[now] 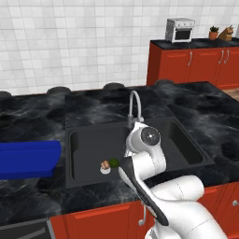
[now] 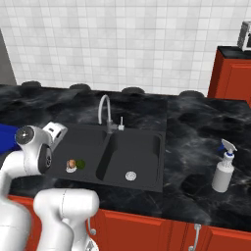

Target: Pick up all produce items and place them in the sink. Turn on the sink faucet to wash them. Then turn the sink off and put them in the tray.

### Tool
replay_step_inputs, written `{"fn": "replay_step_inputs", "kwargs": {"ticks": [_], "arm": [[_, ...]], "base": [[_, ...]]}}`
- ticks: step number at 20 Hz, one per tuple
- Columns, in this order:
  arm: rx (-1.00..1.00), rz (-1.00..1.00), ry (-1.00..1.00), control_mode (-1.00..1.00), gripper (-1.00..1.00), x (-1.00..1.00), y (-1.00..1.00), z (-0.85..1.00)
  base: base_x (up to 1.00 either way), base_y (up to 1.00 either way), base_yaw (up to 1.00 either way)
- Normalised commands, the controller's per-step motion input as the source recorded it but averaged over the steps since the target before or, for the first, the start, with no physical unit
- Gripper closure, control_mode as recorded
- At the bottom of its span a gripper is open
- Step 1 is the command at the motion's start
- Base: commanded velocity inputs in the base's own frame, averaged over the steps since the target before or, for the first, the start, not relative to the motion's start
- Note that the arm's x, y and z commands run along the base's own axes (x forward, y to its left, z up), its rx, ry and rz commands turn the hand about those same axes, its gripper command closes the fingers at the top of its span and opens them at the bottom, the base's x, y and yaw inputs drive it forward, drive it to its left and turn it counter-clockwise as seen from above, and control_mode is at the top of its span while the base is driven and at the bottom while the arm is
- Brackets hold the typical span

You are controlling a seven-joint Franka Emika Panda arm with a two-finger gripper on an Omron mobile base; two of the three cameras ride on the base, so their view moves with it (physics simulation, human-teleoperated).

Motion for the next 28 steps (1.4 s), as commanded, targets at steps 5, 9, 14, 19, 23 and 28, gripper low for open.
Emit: {"fn": "replay_step_inputs", "kwargs": {"ticks": [5,9,14,19,23,28], "arm": [[0.0,-0.14,0.07,-1.0,-1.0,0.16,0.35,0.0],[0.0,-0.12,0.08,-1.0,-1.0,0.12,0.25,0.0],[0.01,-0.05,0.11,-1.0,-1.0,0.02,0.04,-0.05],[0.04,-0.06,0.09,-1.0,-1.0,0.06,0.01,-0.12],[0.06,-0.09,0.02,-1.0,-1.0,0.05,0.0,-0.23],[0.05,-0.16,0.01,-1.0,-1.0,0.15,0.02,-0.23]], "base": [[0.0,0.0,0.0],[0.0,0.0,0.0],[0.0,0.0,0.0],[0.0,0.0,0.0],[0.0,0.0,0.0],[0.0,0.0,0.0]]}}
